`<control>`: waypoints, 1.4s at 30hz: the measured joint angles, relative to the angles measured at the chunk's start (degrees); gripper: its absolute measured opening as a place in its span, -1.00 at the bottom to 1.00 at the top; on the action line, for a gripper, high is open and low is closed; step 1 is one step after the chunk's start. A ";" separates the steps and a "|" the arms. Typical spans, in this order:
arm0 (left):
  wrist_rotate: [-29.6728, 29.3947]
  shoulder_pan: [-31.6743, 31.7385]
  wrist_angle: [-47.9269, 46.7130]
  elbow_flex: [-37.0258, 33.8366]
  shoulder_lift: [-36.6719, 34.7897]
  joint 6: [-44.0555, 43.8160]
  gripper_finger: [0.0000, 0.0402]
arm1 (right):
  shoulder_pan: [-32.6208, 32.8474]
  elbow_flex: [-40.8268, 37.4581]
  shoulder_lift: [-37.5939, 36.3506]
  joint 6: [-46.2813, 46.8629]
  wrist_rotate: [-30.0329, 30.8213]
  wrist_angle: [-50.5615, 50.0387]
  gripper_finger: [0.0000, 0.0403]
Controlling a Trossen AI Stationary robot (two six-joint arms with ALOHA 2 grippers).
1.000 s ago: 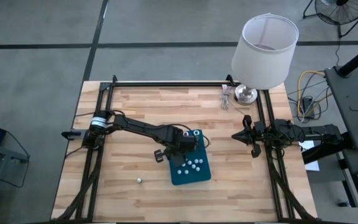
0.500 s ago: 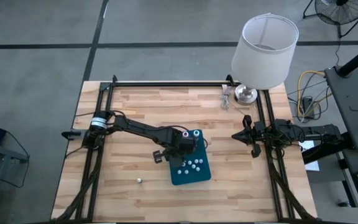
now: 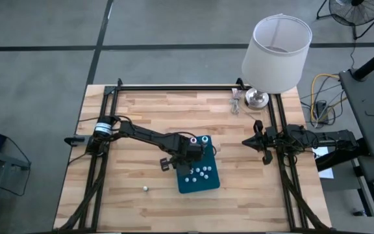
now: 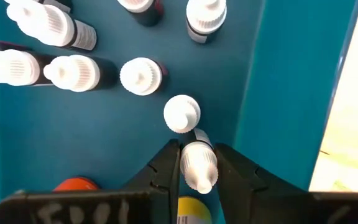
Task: Pick & Place food coloring
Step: Put the top small black food coloring bottle into the blue bin
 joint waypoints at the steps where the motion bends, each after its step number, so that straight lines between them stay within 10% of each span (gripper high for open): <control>1: -0.02 0.00 0.09 0.00 0.00 -0.02 -0.70 | 0.00 0.00 0.00 0.00 0.02 0.02 -0.96; 42: -4.73 -0.02 -1.10 1.93 -0.24 -9.92 -0.50 | -0.02 0.01 0.02 0.01 0.02 0.01 -0.96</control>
